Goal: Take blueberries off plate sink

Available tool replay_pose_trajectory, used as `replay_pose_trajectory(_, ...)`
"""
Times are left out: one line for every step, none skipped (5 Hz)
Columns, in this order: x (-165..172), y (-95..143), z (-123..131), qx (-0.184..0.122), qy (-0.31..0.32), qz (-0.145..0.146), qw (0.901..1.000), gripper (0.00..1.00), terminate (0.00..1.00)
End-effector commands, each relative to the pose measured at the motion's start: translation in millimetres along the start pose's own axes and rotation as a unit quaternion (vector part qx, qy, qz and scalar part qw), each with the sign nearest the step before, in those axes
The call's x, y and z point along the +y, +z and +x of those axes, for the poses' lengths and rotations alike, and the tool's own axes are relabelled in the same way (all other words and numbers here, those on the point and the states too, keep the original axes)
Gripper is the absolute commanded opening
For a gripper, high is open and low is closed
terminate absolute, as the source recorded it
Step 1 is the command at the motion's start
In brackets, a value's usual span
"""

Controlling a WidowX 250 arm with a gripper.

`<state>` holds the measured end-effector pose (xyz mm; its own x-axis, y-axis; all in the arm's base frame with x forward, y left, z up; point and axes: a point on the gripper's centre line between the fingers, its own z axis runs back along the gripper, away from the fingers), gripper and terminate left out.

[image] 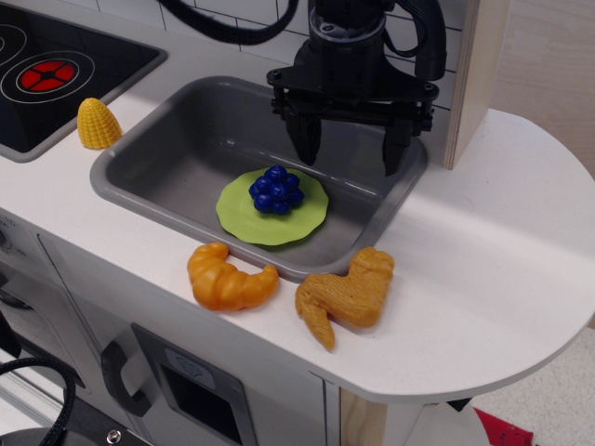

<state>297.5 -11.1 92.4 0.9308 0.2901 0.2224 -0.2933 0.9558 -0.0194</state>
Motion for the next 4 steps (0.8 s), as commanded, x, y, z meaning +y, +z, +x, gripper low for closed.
replay_pose_trajectory(0, 0, 0, 0.0, 0.0, 0.0, 1.0, 1.0, 0.0)
replay_pose_trajectory(24, 3, 12, -0.019, 0.027, -0.004, 0.9994, 1.0, 0.0)
replay_pose_trajectory(51, -1, 29, -0.036, 0.04, 0.032, 0.998, 1.0, 0.0)
replay_pose_trajectory(73, 11, 44, -0.051, 0.047, 0.038, 0.9969, 1.0, 0.0)
